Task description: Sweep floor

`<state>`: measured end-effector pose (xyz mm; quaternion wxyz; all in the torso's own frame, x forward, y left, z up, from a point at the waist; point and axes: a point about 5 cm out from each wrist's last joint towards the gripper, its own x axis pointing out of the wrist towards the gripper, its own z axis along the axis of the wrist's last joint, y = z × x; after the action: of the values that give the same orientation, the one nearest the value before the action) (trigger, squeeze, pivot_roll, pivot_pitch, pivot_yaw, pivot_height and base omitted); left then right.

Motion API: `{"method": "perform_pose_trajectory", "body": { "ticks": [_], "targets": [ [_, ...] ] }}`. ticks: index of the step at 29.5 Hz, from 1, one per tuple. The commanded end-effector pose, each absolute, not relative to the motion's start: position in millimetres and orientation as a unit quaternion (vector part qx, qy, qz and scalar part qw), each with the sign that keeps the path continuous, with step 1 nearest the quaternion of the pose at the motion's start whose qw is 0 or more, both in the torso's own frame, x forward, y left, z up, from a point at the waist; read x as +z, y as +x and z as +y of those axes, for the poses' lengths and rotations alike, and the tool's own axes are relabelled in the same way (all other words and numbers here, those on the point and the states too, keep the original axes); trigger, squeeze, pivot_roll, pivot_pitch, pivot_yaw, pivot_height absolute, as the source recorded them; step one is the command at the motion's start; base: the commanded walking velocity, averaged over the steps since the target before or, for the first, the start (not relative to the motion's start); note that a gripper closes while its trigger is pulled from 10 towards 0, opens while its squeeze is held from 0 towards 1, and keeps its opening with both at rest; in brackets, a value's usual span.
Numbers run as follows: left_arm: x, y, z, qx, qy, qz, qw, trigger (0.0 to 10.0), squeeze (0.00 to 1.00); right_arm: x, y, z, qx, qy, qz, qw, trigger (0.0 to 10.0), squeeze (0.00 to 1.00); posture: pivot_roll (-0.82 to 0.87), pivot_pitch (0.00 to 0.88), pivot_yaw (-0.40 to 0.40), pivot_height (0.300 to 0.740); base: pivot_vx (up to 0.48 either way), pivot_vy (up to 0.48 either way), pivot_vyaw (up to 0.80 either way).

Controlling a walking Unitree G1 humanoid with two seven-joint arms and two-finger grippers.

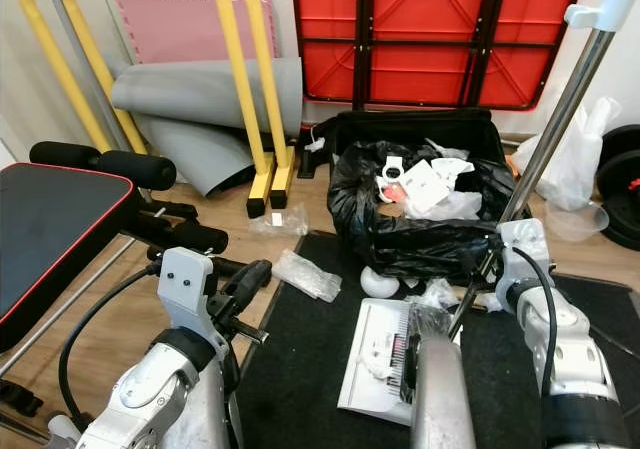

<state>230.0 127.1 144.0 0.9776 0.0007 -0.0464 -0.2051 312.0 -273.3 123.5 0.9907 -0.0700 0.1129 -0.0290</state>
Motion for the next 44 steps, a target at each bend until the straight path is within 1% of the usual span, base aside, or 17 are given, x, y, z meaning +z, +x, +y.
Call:
{"method": "perform_pose_trajectory", "body": {
  "ticks": [1,8,9,10,17,25,28,30,32,33,36,39,40,43,44],
  "targets": [
    [145,224,120,-0.283,0.006,-0.048,0.958,10.0,0.00,125,316,-271,-0.020,-0.067,0.103,0.992,10.0,0.00,-0.09,0.000,-0.032,0.400,0.000,0.000,0.00],
    [146,223,120,-0.282,0.005,-0.048,0.958,10.0,0.00,126,322,-268,-0.003,-0.048,0.090,0.995,10.0,0.00,-0.08,0.000,-0.030,0.400,0.000,0.000,0.00],
    [146,223,120,-0.281,0.005,-0.048,0.959,10.0,0.00,119,323,-267,0.002,-0.042,0.097,0.994,2.5,0.00,-0.08,0.000,-0.031,0.400,0.000,0.000,0.00],
    [146,222,120,-0.281,0.005,-0.048,0.959,10.0,0.00,117,323,-267,0.003,-0.040,0.100,0.994,0.0,0.00,-0.08,0.000,-0.031,0.400,0.000,0.000,0.00],
    [145,221,121,-0.283,0.003,-0.044,0.958,10.0,0.00,98,313,-264,0.001,-0.045,0.121,0.992,0.0,0.00,-0.08,0.000,-0.021,0.400,0.000,0.000,0.00],
    [144,221,120,-0.288,0.002,-0.042,0.957,10.0,0.00,96,316,-266,-0.007,-0.042,0.116,0.992,0.0,0.00,-0.09,0.000,-0.023,0.400,0.000,0.000,0.00],
    [143,221,119,-0.287,0.000,-0.042,0.957,10.0,0.00,103,321,-267,-0.007,-0.009,0.093,0.996,0.0,0.00,-0.09,0.000,-0.031,0.400,0.000,0.000,0.00],
    [143,221,119,-0.287,0.000,-0.042,0.957,10.0,0.00,103,321,-267,-0.007,-0.009,0.093,0.996,0.0,0.00,-0.09,0.000,-0.031,0.400,0.000,0.000,0.00],
    [142,221,119,-0.287,-0.001,-0.041,0.957,10.0,0.00,108,324,-267,-0.007,0.036,0.078,0.996,0.0,0.00,-0.09,0.000,-0.032,0.400,0.000,0.000,0.00],
    [142,221,119,-0.287,-0.001,-0.041,0.957,10.0,0.00,108,324,-267,-0.007,0.036,0.078,0.996,0.0,0.00,-0.09,0.000,-0.032,0.400,0.000,0.000,0.00],
    [141,222,119,-0.288,-0.001,-0.040,0.957,10.0,0.00,115,328,-260,0.016,0.091,0.065,0.994,0.0,0.00,-0.09,0.000,-0.029,0.400,0.000,0.000,0.00],
    [141,222,119,-0.288,-0.001,-0.040,0.957,10.0,0.00,121,330,-255,0.034,0.099,0.061,0.993,0.0,0.00,-0.09,0.000,-0.026,0.400,0.000,0.000,0.00],
    [141,222,119,-0.288,-0.002,-0.040,0.957,10.0,0.00,123,332,-254,0.034,0.101,0.061,0.992,10.0,0.00,-0.10,0.000,-0.026,0.400,0.000,0.000,0.00],
    [141,222,119,-0.288,-0.002,-0.040,0.957,10.0,0.00,126,333,-254,0.033,0.113,0.056,0.991,10.0,0.00,-0.10,0.000,-0.025,0.400,0.000,0.000,0.00],
    [141,222,119,-0.288,-0.002,-0.040,0.957,10.0,0.00,130,335,-254,0.033,0.130,0.048,0.990,10.0,0.00,-0.10,0.000,-0.025,0.400,0.000,0.000,0.00]
  ]
}}
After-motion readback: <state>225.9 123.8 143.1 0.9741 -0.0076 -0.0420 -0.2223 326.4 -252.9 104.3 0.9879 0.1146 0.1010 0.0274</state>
